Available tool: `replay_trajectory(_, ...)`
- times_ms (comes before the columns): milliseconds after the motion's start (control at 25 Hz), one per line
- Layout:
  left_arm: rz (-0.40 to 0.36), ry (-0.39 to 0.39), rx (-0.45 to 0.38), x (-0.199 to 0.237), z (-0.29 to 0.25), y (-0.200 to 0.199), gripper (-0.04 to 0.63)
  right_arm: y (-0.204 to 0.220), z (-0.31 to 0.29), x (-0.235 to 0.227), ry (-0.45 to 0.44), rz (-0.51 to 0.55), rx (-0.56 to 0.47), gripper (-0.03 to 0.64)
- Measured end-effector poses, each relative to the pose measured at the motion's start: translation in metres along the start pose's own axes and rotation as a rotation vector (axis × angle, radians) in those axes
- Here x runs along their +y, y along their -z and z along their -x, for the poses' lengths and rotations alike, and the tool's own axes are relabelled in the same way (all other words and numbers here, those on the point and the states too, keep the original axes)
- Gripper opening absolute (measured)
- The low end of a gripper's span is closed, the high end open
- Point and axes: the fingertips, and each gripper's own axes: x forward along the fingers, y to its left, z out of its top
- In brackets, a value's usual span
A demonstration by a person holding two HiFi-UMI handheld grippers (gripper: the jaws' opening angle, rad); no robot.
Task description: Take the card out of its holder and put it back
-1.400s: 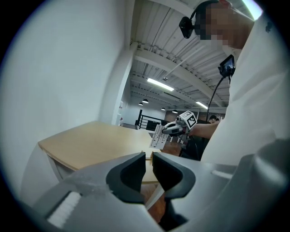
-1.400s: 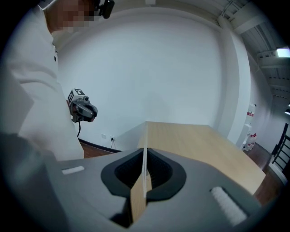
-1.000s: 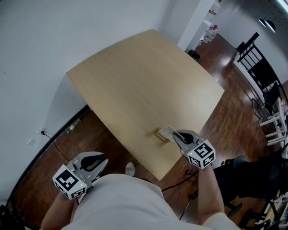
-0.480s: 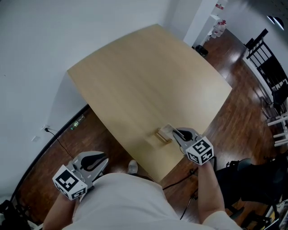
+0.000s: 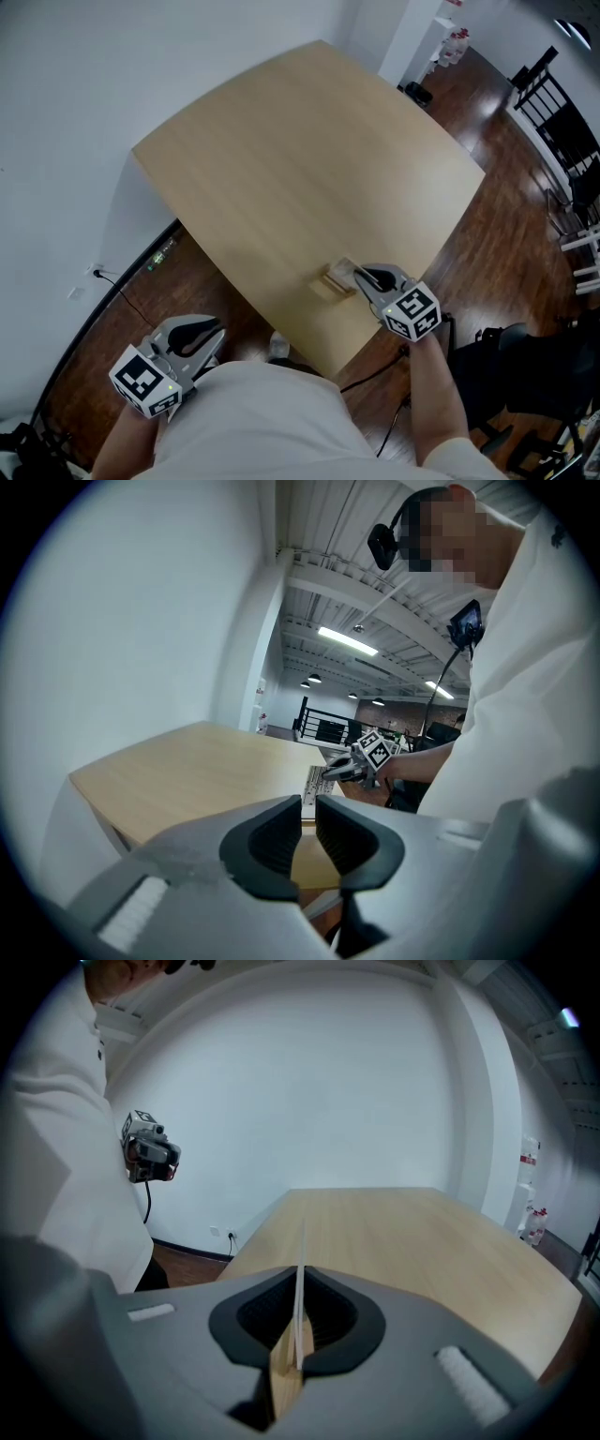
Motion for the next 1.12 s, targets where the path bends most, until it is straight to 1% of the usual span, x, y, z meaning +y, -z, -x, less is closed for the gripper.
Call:
replay_trajectory(680, 0.011, -0.006, 0.012, 0.0052, -0.0019, 0.0029, 0.051, -0.0010, -0.0039, -0.0033, -0.007, -0.013, -0.021, 0.020)
replay_trajectory(880, 0.005, -0.003, 0.012, 0.0067, -0.0019, 0.0013, 0.051, -0.0013, -0.0004, -0.0007, 0.005, -0.006, -0.063, 0.020)
replay_trajectory(1120, -0.002, 0.001, 0.015, 0.0078, -0.0023, 0.0004, 0.051, 0.0003, 0.0034, -0.0039, 0.010, -0.034, -0.101, 0.020)
